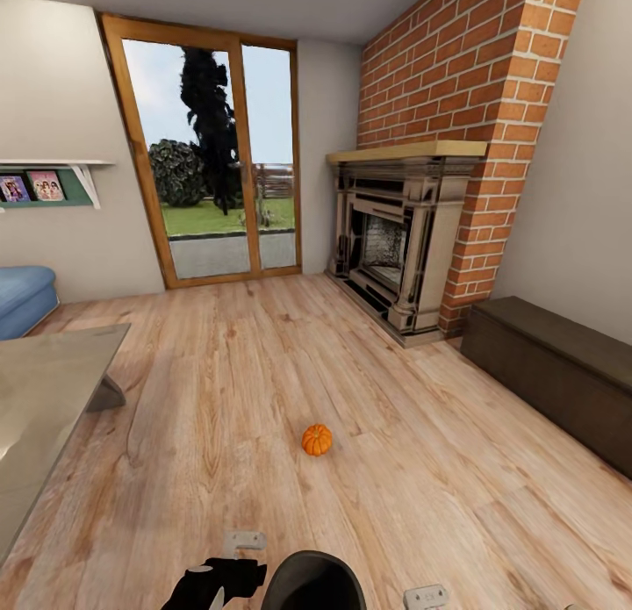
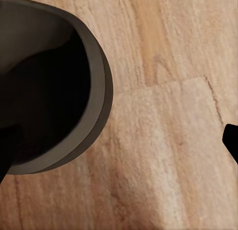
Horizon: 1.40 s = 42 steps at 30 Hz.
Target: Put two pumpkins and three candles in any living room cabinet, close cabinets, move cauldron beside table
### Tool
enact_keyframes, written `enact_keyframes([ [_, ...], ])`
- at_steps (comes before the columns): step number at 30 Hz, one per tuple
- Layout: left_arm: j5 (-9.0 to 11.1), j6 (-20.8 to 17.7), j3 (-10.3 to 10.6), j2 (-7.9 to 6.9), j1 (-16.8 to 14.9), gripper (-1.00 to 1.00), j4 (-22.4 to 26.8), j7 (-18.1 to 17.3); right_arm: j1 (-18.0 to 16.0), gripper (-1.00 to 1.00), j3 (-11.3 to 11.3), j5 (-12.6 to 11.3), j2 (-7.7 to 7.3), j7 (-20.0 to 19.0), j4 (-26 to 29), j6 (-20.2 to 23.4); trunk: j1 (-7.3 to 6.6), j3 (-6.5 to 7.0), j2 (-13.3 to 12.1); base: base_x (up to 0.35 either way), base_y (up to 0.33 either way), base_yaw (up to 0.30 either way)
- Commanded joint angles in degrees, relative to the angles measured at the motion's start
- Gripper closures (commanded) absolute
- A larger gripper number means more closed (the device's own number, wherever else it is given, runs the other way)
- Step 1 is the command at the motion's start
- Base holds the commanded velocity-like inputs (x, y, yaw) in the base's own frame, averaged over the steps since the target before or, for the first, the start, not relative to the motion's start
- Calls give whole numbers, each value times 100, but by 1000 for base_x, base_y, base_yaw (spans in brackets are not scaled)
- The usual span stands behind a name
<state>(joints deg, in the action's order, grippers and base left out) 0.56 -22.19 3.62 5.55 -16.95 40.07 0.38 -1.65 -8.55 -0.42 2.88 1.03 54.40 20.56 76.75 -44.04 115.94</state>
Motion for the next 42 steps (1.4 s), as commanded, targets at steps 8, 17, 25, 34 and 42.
enact_keyframes([
  [8, 6, -31, 7, -1, -1, -100, 10, 2, -2, -100, -6, -15, 2, 5, 9, 19, -1, -6, 3, 0, 0, 0],
  [17, -6, -48, 29, 10, -1, -100, 58, -6, -4, -100, -14, -40, 130, -21, 260, 191, -1, -6, 3, 0, 0, 0],
  [25, 26, -88, 25, 2, -19, -100, 349, -18, -391, -100, -56, -196, 576, 14, 733, 1313, 65, -60, 123, 0, 0, 0],
  [34, 32, -14, 22, 21, -13, -100, 54, -20, -494, -100, -72, -229, 630, 20, 215, 1075, 263, -221, 484, 0, 0, 0],
  [42, 32, 3, 24, 59, -10, -100, -36, -20, -502, -100, -68, -250, 628, 20, 71, 939, 438, -365, 805, 0, 0, 0],
])
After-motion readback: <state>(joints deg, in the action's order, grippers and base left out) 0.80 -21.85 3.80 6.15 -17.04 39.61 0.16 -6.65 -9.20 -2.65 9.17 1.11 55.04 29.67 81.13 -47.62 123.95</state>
